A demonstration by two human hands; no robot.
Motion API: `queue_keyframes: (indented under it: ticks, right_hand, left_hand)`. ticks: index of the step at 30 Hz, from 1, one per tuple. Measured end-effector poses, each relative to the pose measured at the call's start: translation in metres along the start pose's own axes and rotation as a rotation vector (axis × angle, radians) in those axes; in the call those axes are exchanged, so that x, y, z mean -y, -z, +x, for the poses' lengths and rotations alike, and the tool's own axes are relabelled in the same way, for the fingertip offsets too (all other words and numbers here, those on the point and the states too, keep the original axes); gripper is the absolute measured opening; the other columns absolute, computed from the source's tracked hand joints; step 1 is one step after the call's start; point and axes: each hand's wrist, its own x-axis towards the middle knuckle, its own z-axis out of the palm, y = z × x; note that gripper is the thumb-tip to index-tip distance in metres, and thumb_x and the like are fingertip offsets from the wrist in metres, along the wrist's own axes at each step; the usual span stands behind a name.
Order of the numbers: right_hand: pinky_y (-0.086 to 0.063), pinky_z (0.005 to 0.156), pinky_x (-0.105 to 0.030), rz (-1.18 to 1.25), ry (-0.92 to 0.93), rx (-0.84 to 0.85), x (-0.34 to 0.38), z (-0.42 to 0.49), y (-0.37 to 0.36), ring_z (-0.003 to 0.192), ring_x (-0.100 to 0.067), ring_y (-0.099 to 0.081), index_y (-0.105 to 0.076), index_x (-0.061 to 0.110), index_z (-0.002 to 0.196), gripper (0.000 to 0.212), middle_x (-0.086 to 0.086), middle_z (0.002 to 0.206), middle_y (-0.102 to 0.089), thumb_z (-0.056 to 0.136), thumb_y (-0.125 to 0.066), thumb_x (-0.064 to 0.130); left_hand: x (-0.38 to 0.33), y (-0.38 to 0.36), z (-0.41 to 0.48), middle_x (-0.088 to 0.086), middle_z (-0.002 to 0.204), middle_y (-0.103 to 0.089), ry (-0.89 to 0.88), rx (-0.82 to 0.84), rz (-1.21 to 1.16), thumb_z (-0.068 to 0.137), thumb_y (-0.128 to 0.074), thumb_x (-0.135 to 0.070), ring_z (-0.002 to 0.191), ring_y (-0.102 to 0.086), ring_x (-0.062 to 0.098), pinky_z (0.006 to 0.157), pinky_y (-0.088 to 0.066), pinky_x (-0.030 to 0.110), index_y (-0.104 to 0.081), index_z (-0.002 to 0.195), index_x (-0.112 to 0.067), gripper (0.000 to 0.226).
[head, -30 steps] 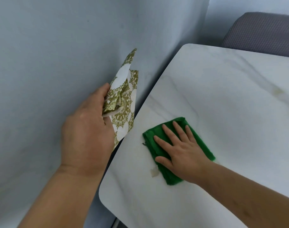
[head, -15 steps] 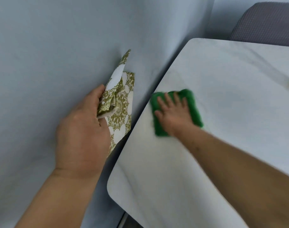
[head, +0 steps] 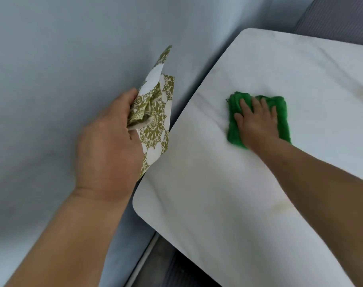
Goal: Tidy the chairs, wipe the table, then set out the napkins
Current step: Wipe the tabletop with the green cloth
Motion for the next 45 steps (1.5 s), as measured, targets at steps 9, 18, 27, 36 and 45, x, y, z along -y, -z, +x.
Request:
queue_keyframes:
  ticks: [9, 18, 27, 36, 45]
  right_hand:
    - [-0.002, 0.118, -0.047, 0.068, 0.760, 0.179, 0.110, -0.179, -0.028, 0.147, -0.027, -0.017, -0.036, 0.028, 0.147, 0.055, -0.003, 0.158, -0.024, 0.097, -0.030, 0.052]
    - [0.002, 0.119, -0.047, -0.101, 0.111, 0.093, 0.002, -0.099, -0.004, 0.148, -0.028, 0.007, -0.001, 0.024, 0.154, 0.073, -0.009, 0.162, 0.005, 0.092, -0.001, 0.061]
    - [0.022, 0.113, -0.046, -0.003, 0.629, 0.210, 0.159, -0.205, -0.042, 0.145, -0.026, 0.021, 0.000, 0.030, 0.153, 0.087, -0.006, 0.161, 0.012, 0.082, -0.028, 0.072]
    - [0.026, 0.112, -0.038, 0.004, 0.697, 0.241, 0.033, -0.277, -0.022, 0.140, -0.016, 0.034, 0.006, 0.038, 0.151, 0.074, 0.005, 0.158, 0.021, 0.090, -0.024, 0.066]
    - [0.006, 0.119, -0.045, -0.105, 0.103, 0.085, -0.118, -0.226, 0.004, 0.147, -0.028, 0.009, 0.006, 0.031, 0.151, 0.071, -0.009, 0.162, 0.004, 0.090, 0.004, 0.067]
  left_hand:
    - [0.000, 0.022, -0.009, 0.009, 0.113, -0.069, 0.019, -0.030, 0.024, 0.080, -0.041, -0.005, 0.101, -0.063, 0.036, 0.086, -0.052, 0.049, -0.055, 0.130, -0.025, 0.055]
    - [0.013, 0.035, -0.034, 0.002, 0.109, -0.070, 0.035, -0.047, 0.087, 0.084, -0.045, -0.003, 0.093, -0.059, 0.025, 0.077, -0.041, 0.028, -0.056, 0.130, -0.025, 0.052]
    - [0.015, 0.053, -0.063, 0.009, 0.107, -0.070, 0.044, -0.077, 0.163, 0.083, -0.047, 0.000, 0.092, -0.061, 0.035, 0.074, -0.042, 0.032, -0.056, 0.130, -0.023, 0.054]
    - [-0.026, 0.033, -0.087, 0.010, 0.102, -0.071, -0.033, -0.035, 0.144, 0.082, -0.045, 0.001, 0.087, -0.062, 0.035, 0.072, -0.041, 0.030, -0.059, 0.126, -0.019, 0.050]
    - [-0.027, -0.006, -0.084, -0.024, 0.076, -0.052, 0.093, -0.005, -0.144, 0.090, -0.047, -0.013, 0.067, -0.049, -0.005, 0.059, -0.033, -0.004, -0.064, 0.112, -0.018, 0.029]
